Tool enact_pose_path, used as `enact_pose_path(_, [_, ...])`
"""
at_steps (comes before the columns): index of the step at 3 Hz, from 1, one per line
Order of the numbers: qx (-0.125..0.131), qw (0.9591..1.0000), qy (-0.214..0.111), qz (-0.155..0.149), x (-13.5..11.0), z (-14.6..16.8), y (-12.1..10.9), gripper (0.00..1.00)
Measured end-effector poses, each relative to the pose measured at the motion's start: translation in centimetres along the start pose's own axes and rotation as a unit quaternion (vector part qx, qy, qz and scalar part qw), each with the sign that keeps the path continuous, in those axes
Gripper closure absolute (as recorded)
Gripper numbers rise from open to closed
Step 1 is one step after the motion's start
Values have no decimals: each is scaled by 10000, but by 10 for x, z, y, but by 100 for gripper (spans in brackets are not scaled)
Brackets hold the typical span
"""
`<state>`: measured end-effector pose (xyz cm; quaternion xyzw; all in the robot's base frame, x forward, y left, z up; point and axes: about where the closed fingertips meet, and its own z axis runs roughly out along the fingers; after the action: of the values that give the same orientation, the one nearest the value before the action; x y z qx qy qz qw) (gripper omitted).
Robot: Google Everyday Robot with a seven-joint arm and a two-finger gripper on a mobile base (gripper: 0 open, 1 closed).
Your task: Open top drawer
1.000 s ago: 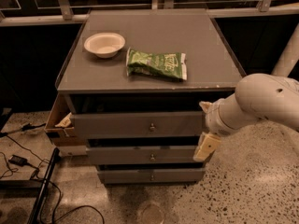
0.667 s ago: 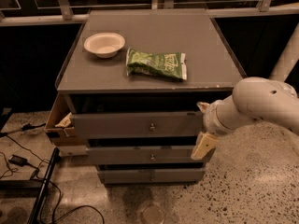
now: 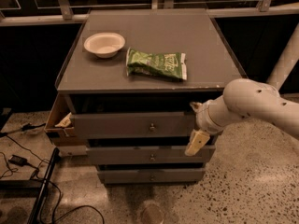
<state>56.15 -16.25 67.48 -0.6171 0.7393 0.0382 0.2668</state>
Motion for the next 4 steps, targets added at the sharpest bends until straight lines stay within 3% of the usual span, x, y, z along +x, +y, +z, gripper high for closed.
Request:
enact_pose_path(2, [-213, 9997, 53, -103, 2, 51, -23, 0])
enact_pose_path(3, [-215, 9997, 53, -103, 2, 51, -23, 0])
enact_pose_path(4, [-506, 9987, 82, -41, 4, 51, -15, 0])
